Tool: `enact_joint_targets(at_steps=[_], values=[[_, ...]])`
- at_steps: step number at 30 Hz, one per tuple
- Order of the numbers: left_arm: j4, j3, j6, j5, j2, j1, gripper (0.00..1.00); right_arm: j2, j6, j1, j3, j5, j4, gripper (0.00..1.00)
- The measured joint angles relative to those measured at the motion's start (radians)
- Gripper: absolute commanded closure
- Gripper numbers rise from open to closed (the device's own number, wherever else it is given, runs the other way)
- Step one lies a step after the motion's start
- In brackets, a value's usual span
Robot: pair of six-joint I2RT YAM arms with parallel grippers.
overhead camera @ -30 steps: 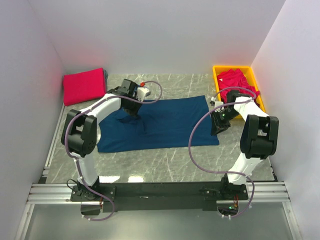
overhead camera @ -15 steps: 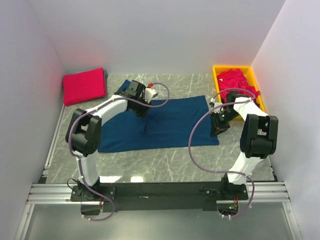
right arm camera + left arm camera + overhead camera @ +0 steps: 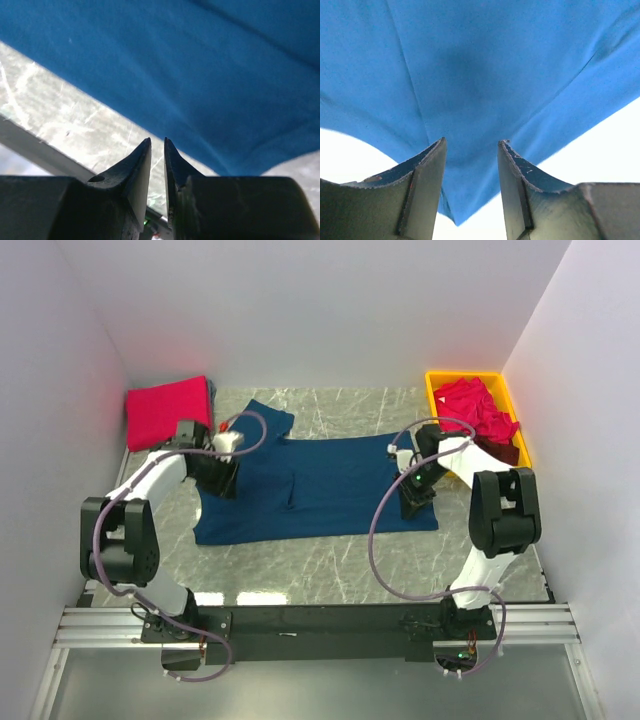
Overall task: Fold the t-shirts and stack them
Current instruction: Fold the tshirt
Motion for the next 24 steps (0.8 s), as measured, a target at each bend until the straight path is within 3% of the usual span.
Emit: enact_joint_targets(at_steps=[7,13,19,24], values=[[-0.047,-0.114,0.048,-0.008,0.050,0.056,0.51,0.120,0.026,0.047,0.037,0.105,0.061,0.78],[-0.029,-0.142,0.081,-0.018,0.072,0.074,0.52,0.104,0.032,0.082,0.022,0.162,0.074,0.78],[-0.013,-0.216,0.134,-0.035,-0.001,0.091,0.53,0.030,0.032,0.150,-0.075,0.184,0.079,0.77],[-0.080,-0.247,0.177,-0.059,-0.047,0.100,0.46,0.012,0.028,0.166,-0.099,0.132,0.022,0.66]])
